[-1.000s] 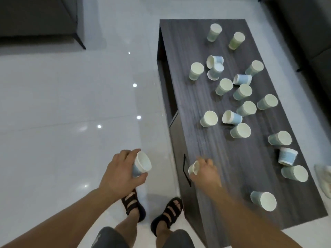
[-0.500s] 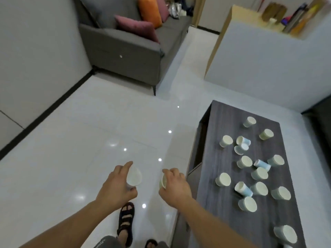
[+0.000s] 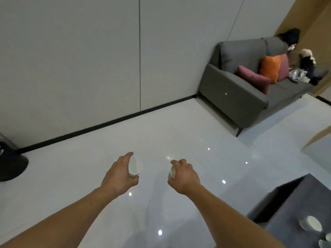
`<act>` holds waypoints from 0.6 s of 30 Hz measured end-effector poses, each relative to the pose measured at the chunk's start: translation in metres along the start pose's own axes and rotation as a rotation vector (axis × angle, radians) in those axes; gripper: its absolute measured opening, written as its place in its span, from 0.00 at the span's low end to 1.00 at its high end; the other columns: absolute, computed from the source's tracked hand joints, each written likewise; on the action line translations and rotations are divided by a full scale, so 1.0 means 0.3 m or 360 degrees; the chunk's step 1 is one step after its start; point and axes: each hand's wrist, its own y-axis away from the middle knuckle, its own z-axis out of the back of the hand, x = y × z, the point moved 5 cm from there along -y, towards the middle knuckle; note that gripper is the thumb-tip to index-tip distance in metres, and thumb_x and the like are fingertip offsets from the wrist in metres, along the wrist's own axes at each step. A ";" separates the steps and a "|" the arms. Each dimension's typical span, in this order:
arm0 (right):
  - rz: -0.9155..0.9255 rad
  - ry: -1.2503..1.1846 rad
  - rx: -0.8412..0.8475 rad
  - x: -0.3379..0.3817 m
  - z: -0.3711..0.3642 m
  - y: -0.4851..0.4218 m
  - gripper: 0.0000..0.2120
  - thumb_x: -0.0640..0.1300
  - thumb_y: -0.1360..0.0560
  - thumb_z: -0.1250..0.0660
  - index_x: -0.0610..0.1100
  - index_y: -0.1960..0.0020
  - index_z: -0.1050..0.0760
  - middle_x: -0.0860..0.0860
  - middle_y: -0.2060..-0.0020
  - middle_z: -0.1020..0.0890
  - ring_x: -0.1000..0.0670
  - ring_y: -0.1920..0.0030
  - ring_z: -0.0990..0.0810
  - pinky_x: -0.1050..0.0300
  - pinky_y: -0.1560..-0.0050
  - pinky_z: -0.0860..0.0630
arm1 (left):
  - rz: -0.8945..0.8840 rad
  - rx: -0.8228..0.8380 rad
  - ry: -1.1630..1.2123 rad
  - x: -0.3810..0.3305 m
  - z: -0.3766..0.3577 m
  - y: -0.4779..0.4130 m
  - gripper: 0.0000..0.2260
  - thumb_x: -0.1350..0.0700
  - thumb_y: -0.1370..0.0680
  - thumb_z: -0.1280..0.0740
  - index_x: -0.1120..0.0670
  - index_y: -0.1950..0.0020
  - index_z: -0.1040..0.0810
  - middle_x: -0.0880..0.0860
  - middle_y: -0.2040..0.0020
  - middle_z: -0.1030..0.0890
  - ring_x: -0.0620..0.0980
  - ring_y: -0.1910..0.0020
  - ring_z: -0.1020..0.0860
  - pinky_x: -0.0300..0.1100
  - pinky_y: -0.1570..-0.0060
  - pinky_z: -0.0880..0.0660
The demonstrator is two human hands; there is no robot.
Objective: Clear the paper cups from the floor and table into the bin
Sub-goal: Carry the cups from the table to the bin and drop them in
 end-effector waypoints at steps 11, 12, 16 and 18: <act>0.0484 0.0152 0.0061 0.924 -0.193 -0.096 0.33 0.53 0.27 0.34 0.53 0.24 0.41 0.51 0.32 0.35 0.46 0.36 0.32 0.52 0.43 0.26 | 0.0390 -0.0418 0.0017 0.731 0.622 0.247 0.37 0.48 0.30 0.28 0.47 0.25 0.42 0.50 0.31 0.34 0.51 0.35 0.32 0.44 0.42 0.30; 0.0535 0.0169 0.0075 0.997 -0.211 -0.103 0.33 0.53 0.27 0.34 0.53 0.24 0.41 0.51 0.32 0.35 0.46 0.36 0.32 0.52 0.42 0.26 | 0.0441 -0.0447 0.0026 0.785 0.670 0.267 0.37 0.48 0.30 0.28 0.47 0.25 0.42 0.50 0.31 0.34 0.52 0.36 0.31 0.44 0.42 0.30; 0.0710 0.0225 0.0106 1.255 -0.273 -0.151 0.34 0.54 0.26 0.34 0.53 0.24 0.42 0.50 0.31 0.35 0.46 0.36 0.31 0.52 0.41 0.26 | 0.0612 -0.0561 0.0073 0.979 0.802 0.321 0.36 0.49 0.31 0.27 0.47 0.27 0.40 0.50 0.32 0.34 0.52 0.37 0.30 0.46 0.42 0.28; 0.0781 0.0239 0.0125 1.366 -0.307 -0.191 0.34 0.54 0.26 0.34 0.53 0.24 0.42 0.51 0.31 0.35 0.46 0.36 0.31 0.52 0.41 0.26 | 0.0701 -0.0586 0.0100 1.066 0.843 0.325 0.36 0.49 0.32 0.27 0.47 0.28 0.39 0.51 0.32 0.33 0.53 0.38 0.30 0.47 0.42 0.28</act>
